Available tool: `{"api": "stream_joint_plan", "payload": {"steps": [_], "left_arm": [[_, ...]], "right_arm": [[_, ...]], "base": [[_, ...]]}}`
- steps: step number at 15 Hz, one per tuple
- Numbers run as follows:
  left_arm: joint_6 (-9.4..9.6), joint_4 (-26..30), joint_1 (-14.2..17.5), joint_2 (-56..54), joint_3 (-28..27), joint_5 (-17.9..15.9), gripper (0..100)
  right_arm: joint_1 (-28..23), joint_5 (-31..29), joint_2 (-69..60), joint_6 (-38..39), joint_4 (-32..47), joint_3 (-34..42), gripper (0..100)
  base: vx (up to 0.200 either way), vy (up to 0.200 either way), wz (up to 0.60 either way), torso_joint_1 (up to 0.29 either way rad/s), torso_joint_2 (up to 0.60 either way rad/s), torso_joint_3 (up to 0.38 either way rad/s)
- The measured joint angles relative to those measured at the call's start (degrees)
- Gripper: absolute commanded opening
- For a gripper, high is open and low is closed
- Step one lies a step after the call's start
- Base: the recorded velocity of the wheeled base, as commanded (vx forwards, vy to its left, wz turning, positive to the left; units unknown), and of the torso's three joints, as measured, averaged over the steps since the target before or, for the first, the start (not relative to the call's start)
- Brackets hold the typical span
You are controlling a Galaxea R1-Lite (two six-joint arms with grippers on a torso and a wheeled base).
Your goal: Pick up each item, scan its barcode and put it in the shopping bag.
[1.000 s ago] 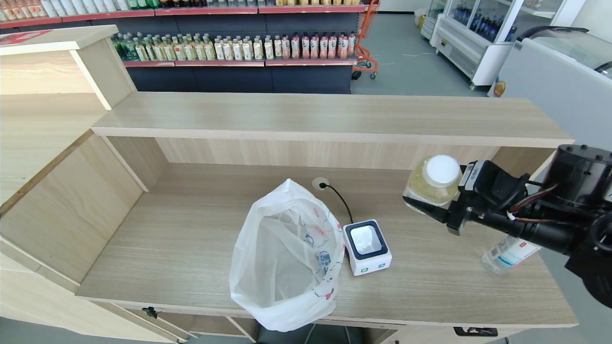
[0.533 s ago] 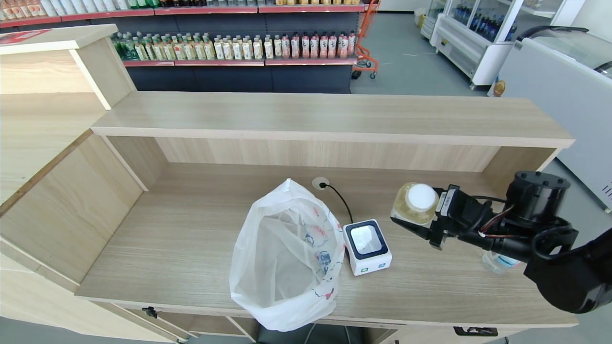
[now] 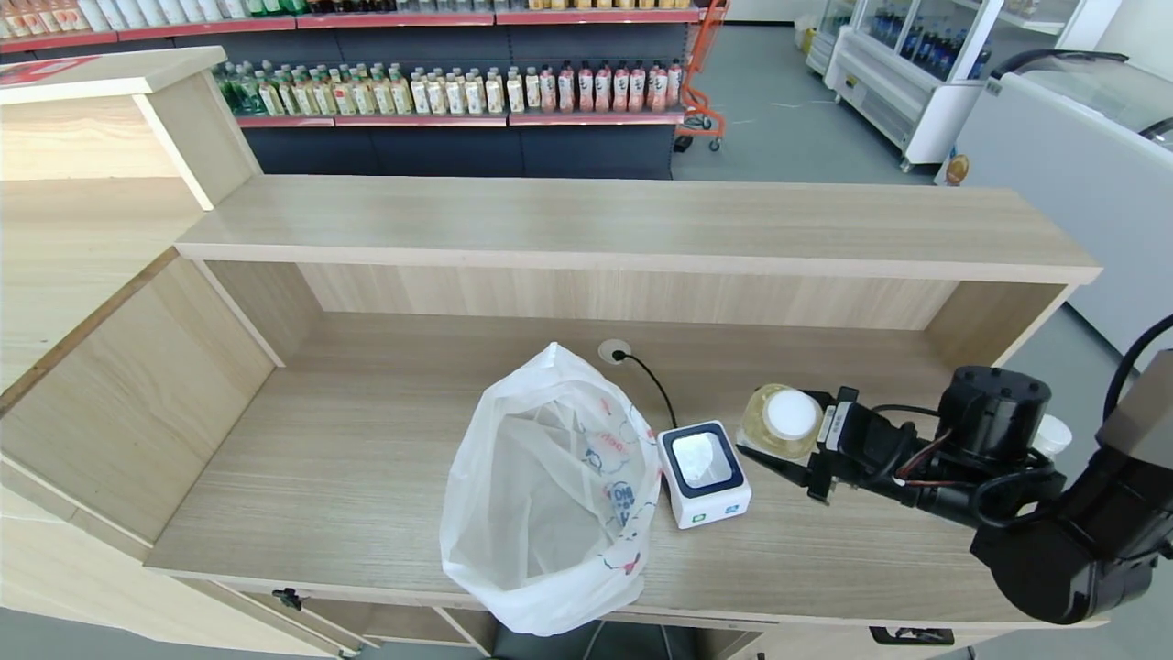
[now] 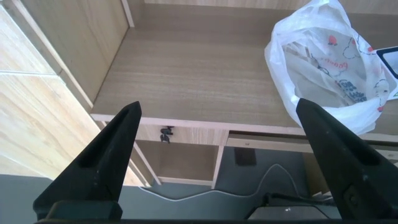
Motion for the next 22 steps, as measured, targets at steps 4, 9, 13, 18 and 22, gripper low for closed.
{"api": "stream_joint_plan", "payload": {"steps": [4, 9, 13, 18, 22], "left_arm": [[-0.02, 0.00, 0.00, 0.00, 0.00, 0.00, 100], [0.00, 0.00, 0.00, 0.00, 0.00, 0.00, 100], [-0.05, -0.02, 0.00, 0.00, 0.00, 0.00, 100], [0.00, 0.00, 0.00, 0.00, 0.00, 0.00, 100], [0.00, 0.00, 0.00, 0.00, 0.00, 0.00, 100]], "right_arm": [[0.68, 0.05, 3.12, 0.06, -0.12, -2.56, 0], [1.95, 0.02, 6.23, 0.01, -0.11, -5.38, 0], [2.06, 0.98, 8.16, 0.00, -0.12, -7.83, 0], [2.12, 1.04, 11.50, 0.00, -0.17, -11.26, 0], [3.86, 0.82, 13.46, 0.01, -0.22, -13.06, 0]], "base": [[0.000, 0.000, 0.00, 0.000, 0.00, 0.000], [0.000, 0.000, 0.00, 0.000, 0.00, 0.000], [0.000, 0.000, 0.00, 0.000, 0.00, 0.000], [0.000, 0.000, 0.00, 0.000, 0.00, 0.000], [0.000, 0.000, 0.00, 0.000, 0.00, 0.000]]}}
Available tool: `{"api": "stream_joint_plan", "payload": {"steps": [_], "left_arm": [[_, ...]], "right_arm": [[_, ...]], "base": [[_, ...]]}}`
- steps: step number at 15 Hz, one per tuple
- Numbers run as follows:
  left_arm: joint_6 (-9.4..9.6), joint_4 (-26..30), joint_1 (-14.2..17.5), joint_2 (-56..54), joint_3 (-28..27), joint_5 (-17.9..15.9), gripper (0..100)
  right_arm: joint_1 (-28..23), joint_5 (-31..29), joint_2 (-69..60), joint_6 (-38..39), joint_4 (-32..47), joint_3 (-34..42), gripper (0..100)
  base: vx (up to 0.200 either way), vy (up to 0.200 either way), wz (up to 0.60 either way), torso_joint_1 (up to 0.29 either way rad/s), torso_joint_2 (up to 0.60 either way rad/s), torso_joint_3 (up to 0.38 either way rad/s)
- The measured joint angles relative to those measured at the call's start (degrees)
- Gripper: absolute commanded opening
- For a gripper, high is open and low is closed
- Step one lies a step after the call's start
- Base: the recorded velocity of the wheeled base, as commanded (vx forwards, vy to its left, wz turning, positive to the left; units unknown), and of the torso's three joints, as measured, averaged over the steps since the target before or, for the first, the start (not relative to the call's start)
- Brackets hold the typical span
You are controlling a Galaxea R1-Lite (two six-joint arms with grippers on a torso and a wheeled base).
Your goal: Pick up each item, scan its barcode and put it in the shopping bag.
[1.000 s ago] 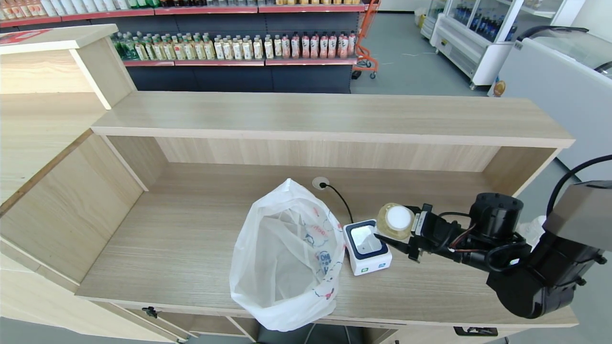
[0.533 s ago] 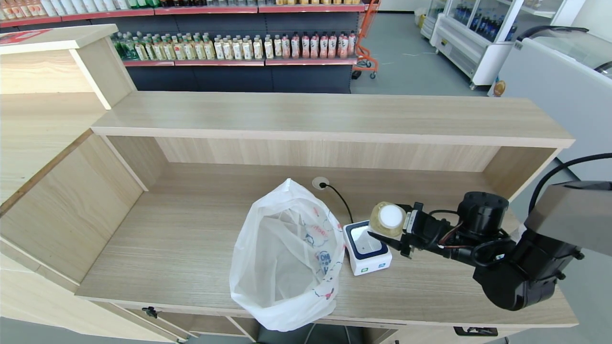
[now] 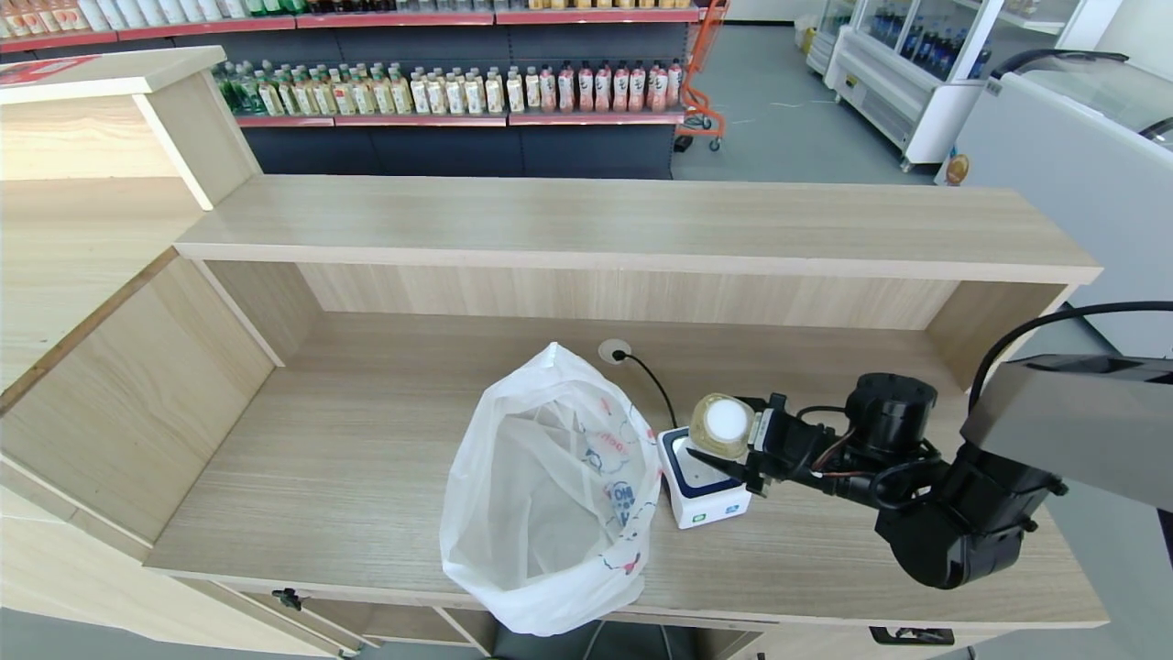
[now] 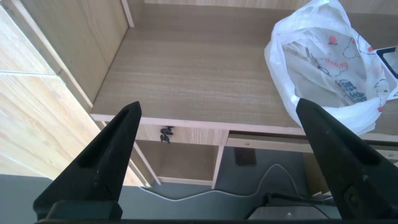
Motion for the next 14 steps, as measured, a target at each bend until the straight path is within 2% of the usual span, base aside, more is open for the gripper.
{"api": "stream_joint_plan", "payload": {"steps": [14], "left_arm": [[-0.02, 0.00, 0.00, 0.00, 0.00, 0.00, 100]], "right_arm": [[0.77, -0.24, 3.22, -0.20, -2.06, -2.16, 0]], "base": [[0.000, 0.000, 0.00, 0.000, 0.00, 0.000]]}}
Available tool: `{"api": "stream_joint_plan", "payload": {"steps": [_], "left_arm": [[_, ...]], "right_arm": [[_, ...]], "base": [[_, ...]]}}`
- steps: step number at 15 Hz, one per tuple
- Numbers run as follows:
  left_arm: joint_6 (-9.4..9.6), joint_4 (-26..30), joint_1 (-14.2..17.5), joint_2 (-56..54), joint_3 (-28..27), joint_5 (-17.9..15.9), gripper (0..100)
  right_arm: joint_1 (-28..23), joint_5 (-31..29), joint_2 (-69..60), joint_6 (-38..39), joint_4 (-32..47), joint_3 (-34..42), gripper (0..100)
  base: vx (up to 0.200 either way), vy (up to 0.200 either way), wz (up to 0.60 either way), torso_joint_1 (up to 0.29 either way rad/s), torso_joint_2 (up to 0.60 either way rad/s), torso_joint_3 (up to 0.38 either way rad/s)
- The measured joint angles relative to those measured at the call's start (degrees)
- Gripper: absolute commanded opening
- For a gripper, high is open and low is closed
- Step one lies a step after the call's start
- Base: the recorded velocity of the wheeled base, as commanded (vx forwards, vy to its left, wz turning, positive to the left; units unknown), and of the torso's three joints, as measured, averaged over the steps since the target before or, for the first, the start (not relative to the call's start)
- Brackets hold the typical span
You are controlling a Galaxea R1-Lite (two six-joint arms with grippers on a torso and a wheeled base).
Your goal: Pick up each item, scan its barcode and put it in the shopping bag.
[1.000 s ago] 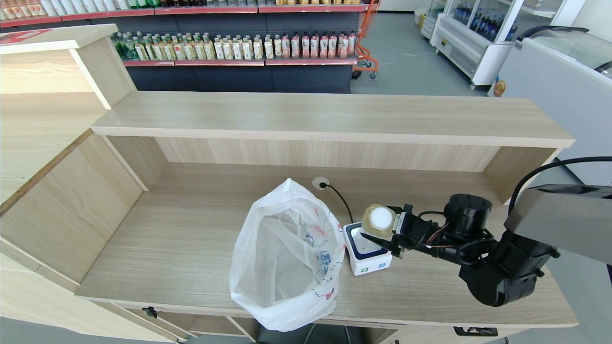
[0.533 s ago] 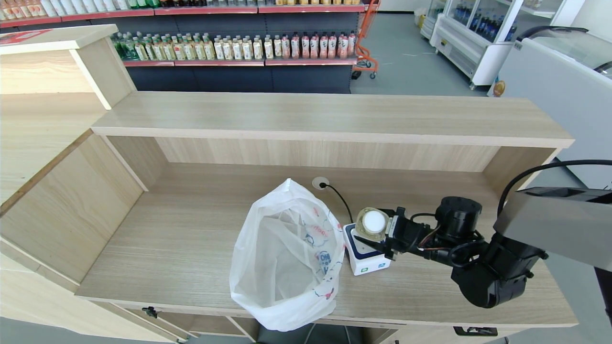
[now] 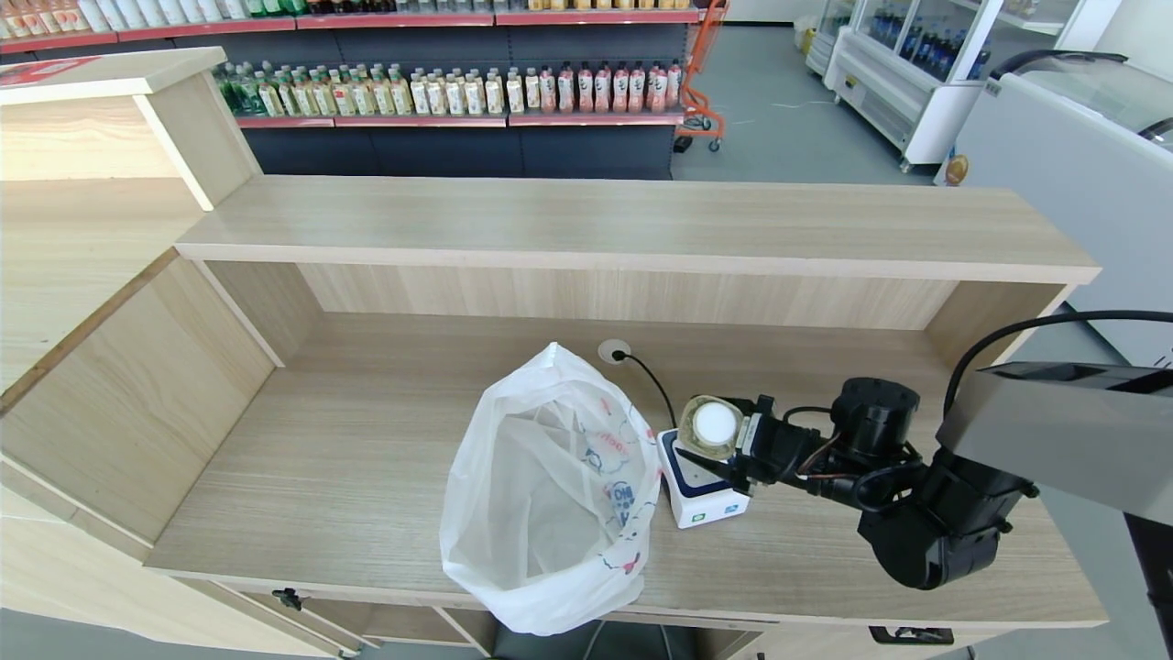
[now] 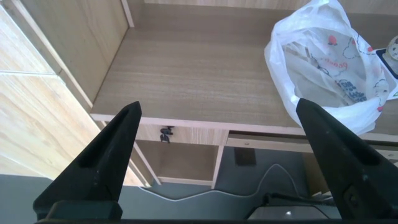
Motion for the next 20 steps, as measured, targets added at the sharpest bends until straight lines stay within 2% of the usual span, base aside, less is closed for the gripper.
{"api": "stream_joint_plan", "payload": {"steps": [7, 9, 11, 13, 17, 18, 20], "left_arm": [[0.00, 0.00, 0.00, 0.00, 0.00, 0.00, 100], [0.00, -0.02, 0.00, 0.00, 0.00, 0.00, 100], [0.02, 0.00, 0.00, 0.00, 0.00, 0.00, 100], [0.02, -0.02, 0.00, 0.00, 0.00, 0.00, 100], [0.00, 0.00, 0.00, 0.00, 0.00, 0.00, 100], [-0.02, 0.00, 0.00, 0.00, 0.00, 0.00, 100], [-0.04, 0.00, 0.00, 0.00, 0.00, 0.00, 100]], "right_arm": [[0.00, -0.13, -0.13, 0.24, 0.00, 0.00, 0], [0.17, -1.67, -1.24, 3.25, 0.38, -0.05, 0], [1.24, -7.83, -5.07, 12.51, 0.44, 0.17, 0], [3.61, -17.76, -11.47, 24.66, 2.61, 0.55, 0], [8.11, -35.10, -27.06, 43.47, 19.36, 2.40, 0], [8.96, -38.33, -30.26, 47.49, 21.91, 3.21, 0], [9.81, -40.14, -35.43, 51.33, 25.81, 4.77, 0]], "base": [[0.000, 0.000, 0.00, 0.000, 0.00, 0.000], [0.000, 0.000, 0.00, 0.000, 0.00, 0.000], [0.000, 0.000, 0.00, 0.000, 0.00, 0.000], [0.000, 0.000, 0.00, 0.000, 0.00, 0.000], [0.000, 0.000, 0.00, 0.000, 0.00, 0.000], [0.000, 0.000, 0.00, 0.000, 0.00, 0.000], [0.000, 0.000, 0.00, 0.000, 0.00, 0.000]]}}
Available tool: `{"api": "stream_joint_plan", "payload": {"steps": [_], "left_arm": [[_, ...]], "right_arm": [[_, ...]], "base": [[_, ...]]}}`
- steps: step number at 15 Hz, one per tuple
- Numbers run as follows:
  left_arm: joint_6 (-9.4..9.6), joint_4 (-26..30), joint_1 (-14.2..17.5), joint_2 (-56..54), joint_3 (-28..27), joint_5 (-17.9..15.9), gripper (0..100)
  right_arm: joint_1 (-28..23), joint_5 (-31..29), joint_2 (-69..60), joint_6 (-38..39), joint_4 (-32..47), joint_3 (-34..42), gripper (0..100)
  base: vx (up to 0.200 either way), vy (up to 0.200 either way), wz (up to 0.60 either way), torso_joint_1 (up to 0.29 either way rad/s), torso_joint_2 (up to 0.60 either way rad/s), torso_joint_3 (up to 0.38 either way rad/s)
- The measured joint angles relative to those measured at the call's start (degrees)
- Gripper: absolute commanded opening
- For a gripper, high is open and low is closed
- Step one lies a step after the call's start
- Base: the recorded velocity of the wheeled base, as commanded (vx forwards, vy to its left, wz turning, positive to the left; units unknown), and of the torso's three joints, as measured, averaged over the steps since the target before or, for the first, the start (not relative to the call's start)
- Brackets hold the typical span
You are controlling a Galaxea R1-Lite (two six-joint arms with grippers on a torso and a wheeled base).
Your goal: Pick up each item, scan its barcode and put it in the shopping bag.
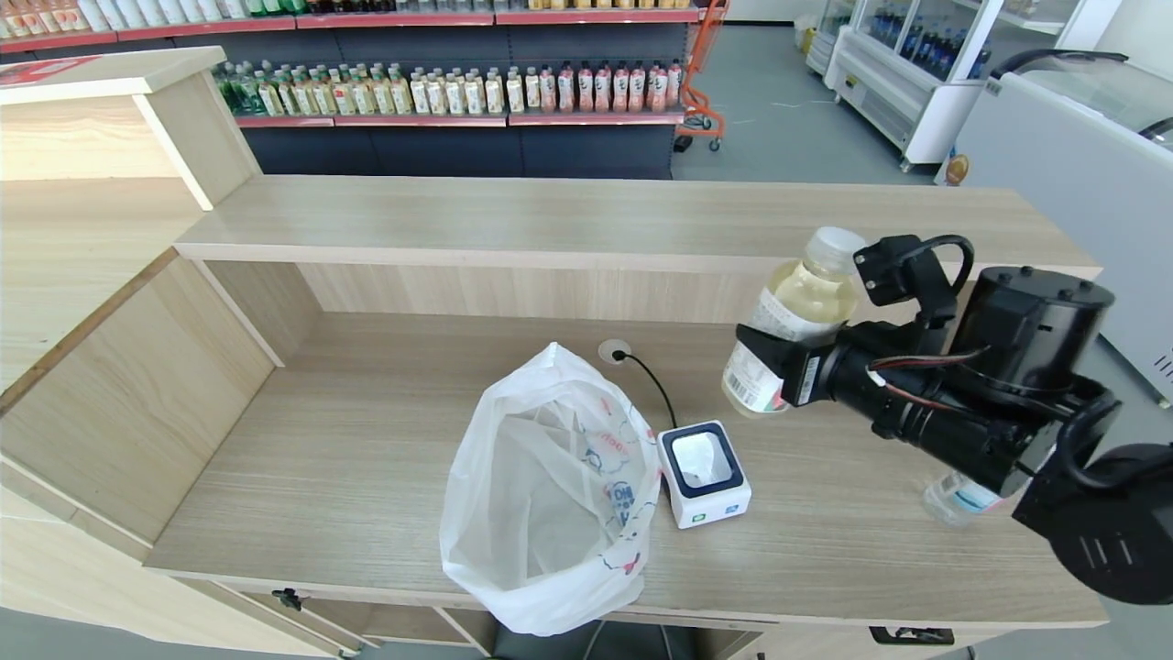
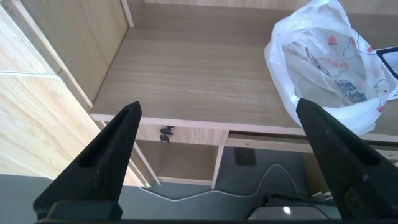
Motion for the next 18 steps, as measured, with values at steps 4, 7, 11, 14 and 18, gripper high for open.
{"api": "stream_joint_plan", "payload": {"steps": [4, 7, 11, 14, 18], "left_arm": [[-0.18, -0.02, 0.00, 0.00, 0.00, 0.00, 100], [0.01, -0.02, 0.00, 0.00, 0.00, -0.02, 100], [0.11, 0.00, 0.00, 0.00, 0.00, 0.00, 100], [0.09, 0.00, 0.00, 0.00, 0.00, 0.00, 100], [0.06, 0.00, -0.05, 0.00, 0.00, 0.00, 100]], "right_arm": [[-0.13, 0.02, -4.95, 5.39, 6.44, -0.27, 0], [0.52, 0.16, -4.44, 6.11, 6.41, -0.52, 0], [3.23, 0.18, 1.48, 5.67, 6.33, -0.99, 0], [4.55, 0.18, 8.63, 3.18, 4.57, -3.02, 0], [8.57, 0.66, 17.90, 1.54, -5.79, -3.38, 0]], "base": [[0.000, 0.100, 0.00, 0.002, 0.00, -0.001], [0.000, 0.200, 0.00, 0.001, 0.00, -0.001], [0.000, 0.050, 0.00, 0.003, 0.00, 0.002], [0.000, 0.000, 0.00, 0.000, 0.00, 0.000], [0.000, 0.000, 0.00, 0.000, 0.00, 0.000]]}}
